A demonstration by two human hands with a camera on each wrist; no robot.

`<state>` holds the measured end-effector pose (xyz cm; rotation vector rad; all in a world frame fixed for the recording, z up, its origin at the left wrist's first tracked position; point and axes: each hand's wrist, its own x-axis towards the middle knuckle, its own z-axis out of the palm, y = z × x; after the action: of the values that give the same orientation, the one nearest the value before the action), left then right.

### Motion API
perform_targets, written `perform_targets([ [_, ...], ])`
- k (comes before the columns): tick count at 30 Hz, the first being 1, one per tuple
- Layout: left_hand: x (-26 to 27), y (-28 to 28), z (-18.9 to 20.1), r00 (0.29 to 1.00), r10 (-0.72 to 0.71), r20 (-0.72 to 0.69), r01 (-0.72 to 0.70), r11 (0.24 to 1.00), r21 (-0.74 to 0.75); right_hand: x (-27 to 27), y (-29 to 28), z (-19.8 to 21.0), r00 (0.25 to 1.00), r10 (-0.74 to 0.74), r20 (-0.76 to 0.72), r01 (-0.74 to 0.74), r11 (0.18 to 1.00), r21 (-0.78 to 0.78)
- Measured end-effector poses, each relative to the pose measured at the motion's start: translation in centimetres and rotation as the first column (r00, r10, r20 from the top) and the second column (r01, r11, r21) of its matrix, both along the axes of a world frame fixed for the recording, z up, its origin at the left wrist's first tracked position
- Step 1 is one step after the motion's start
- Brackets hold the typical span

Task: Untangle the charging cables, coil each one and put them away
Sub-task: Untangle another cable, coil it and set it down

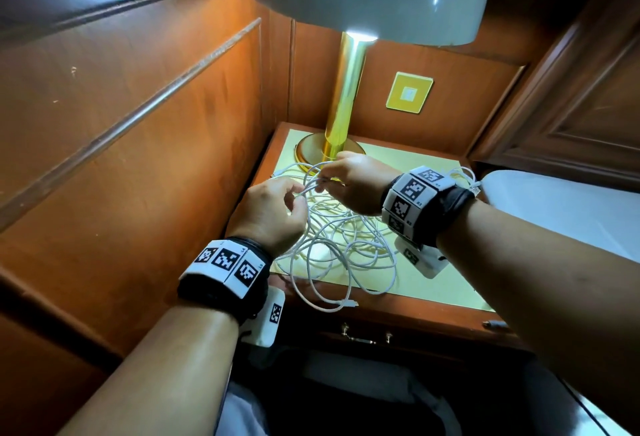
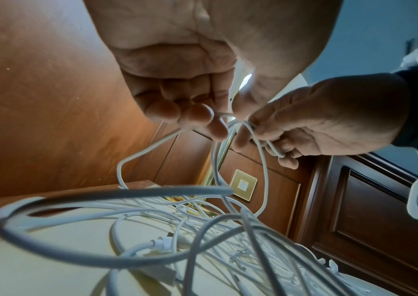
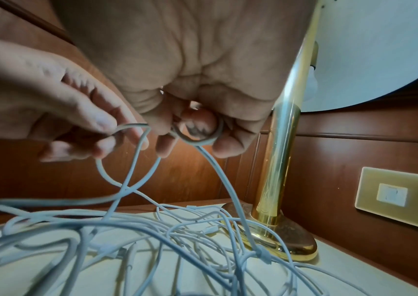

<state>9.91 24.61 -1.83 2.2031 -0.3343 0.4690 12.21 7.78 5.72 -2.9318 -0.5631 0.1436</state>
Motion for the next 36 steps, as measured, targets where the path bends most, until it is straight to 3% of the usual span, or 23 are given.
perform_targets([
  [4,0.2,0.1,-0.1,0.988,0.049,-0.148,-0.063,0.994,-0.089,0.6,-0.4,-0.5,0.995,-0.055,0.081,0.046,0.993,0.112],
  [6,0.5,0.2,-0.5,0.970,0.083,-0.228,-0.092,0.995,-0.030,0.9,-0.7,0.0,0.987,-0.142,0.076,0.124,0.971,0.204],
  [9,0.4,0.2,-0.9,0.947,0.051,-0.316,-0.028,0.997,0.077,1.2,-1.2,0.2,0.973,-0.217,0.083,0.184,0.937,0.298],
  [12,0.4,-0.1,-1.1,0.931,0.014,-0.364,0.040,0.989,0.141,0.7,-1.1,0.5,0.979,-0.194,0.056,0.158,0.908,0.389],
  [15,0.5,-0.5,-0.9,0.938,0.037,-0.344,0.026,0.984,0.178,0.0,-1.0,1.0,0.989,-0.139,-0.056,0.146,0.813,0.564],
  [20,0.4,-1.9,-0.2,0.923,0.030,-0.385,-0.034,0.999,-0.004,-0.7,-0.6,1.3,0.979,-0.063,-0.193,0.184,0.679,0.711],
  [25,1.0,-1.4,-0.9,0.965,0.057,-0.257,-0.085,0.991,-0.100,0.2,-1.4,0.7,0.963,-0.250,-0.100,0.264,0.808,0.526],
  [32,0.9,-1.9,-0.8,0.994,0.066,-0.087,-0.071,0.996,-0.061,0.2,-0.8,-0.2,0.961,-0.194,-0.197,0.260,0.876,0.405],
  [36,0.8,-2.3,-0.6,0.992,0.101,-0.074,-0.097,0.994,0.060,0.4,-0.5,-0.2,0.961,-0.117,-0.250,0.228,0.846,0.482],
])
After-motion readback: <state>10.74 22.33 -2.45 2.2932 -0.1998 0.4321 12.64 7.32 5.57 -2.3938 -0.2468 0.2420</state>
